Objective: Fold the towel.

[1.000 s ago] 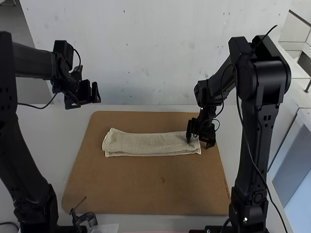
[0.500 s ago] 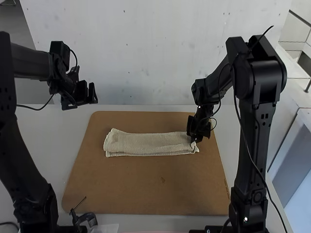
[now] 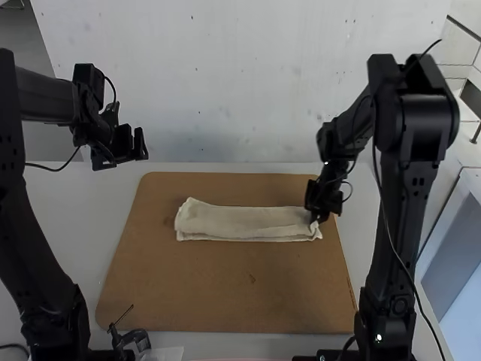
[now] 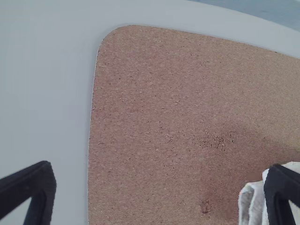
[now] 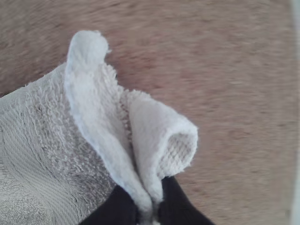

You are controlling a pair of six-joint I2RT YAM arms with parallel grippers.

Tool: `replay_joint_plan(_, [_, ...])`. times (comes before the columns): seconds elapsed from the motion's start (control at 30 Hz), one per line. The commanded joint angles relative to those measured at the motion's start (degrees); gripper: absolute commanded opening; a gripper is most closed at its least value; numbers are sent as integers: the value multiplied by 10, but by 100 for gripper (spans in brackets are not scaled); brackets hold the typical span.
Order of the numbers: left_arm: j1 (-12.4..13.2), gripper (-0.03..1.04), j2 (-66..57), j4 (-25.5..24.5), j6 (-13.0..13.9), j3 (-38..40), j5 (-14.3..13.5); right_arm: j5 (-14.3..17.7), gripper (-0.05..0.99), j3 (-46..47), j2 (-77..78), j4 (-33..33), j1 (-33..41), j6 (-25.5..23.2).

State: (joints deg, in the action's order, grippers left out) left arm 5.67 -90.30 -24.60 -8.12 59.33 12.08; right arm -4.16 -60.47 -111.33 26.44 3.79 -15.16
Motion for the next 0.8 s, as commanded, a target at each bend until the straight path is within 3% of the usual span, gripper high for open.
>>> replay_joint_plan(0.0, [7, 101, 27, 3, 10, -13, 13, 26, 2, 6, 47, 9, -57, 36])
replay_joint_plan(0.5, [2, 101, 40, 3, 10, -32, 14, 23, 2, -4, 72, 19, -230, 119])
replay_joint_plan(0.77, [2, 101, 40, 4, 10, -34, 13, 21, 2, -13, 72, 22, -233, 122])
